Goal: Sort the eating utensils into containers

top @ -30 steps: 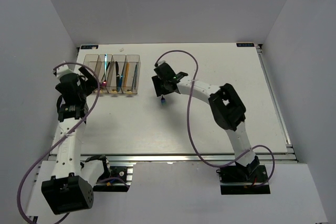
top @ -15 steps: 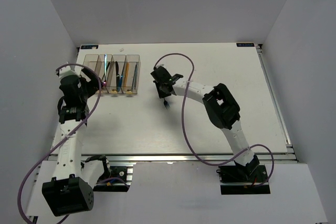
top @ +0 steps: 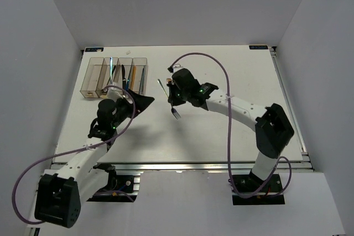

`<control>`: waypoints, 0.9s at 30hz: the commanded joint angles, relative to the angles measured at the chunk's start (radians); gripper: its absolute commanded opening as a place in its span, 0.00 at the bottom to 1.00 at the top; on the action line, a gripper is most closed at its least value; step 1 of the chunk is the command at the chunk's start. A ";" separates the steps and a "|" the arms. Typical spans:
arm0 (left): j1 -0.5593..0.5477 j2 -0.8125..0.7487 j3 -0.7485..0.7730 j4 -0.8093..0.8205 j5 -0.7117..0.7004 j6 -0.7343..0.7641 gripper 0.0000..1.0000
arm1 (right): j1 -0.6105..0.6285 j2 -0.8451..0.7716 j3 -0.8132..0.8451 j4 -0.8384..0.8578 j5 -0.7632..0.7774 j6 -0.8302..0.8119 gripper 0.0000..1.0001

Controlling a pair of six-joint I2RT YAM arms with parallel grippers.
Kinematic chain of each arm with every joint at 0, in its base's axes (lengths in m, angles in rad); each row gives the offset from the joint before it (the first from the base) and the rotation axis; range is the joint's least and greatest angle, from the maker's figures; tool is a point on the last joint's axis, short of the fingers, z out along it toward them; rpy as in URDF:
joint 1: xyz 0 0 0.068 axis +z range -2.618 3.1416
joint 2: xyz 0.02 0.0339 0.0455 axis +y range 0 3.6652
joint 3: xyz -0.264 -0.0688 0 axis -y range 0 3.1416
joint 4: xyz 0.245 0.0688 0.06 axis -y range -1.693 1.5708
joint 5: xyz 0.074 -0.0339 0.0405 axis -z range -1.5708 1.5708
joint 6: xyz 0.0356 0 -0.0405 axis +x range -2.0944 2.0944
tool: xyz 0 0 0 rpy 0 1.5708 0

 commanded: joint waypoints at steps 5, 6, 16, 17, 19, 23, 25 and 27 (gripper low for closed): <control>-0.137 0.111 0.054 0.291 -0.044 -0.138 0.98 | 0.077 -0.150 -0.045 0.127 -0.077 0.041 0.00; -0.144 0.119 0.056 0.306 -0.047 -0.139 0.98 | 0.092 -0.157 -0.044 0.125 -0.074 0.041 0.00; -0.160 0.160 0.095 0.284 -0.093 -0.132 0.65 | 0.165 -0.197 -0.051 0.158 -0.046 0.046 0.00; -0.163 0.165 0.102 0.281 -0.095 -0.132 0.56 | 0.168 -0.196 -0.050 0.159 -0.040 0.046 0.00; -0.166 0.171 0.109 0.278 -0.095 -0.130 0.32 | 0.168 -0.188 -0.045 0.161 -0.032 0.045 0.00; -0.169 0.200 0.141 0.236 -0.082 -0.090 0.01 | 0.166 -0.194 -0.047 0.178 -0.026 0.038 0.09; -0.149 0.229 0.238 0.139 -0.090 0.071 0.00 | 0.165 -0.245 -0.088 0.178 -0.002 0.028 0.82; -0.108 0.272 0.446 -0.160 -0.226 0.253 0.00 | 0.151 -0.301 -0.143 0.196 0.044 0.012 0.89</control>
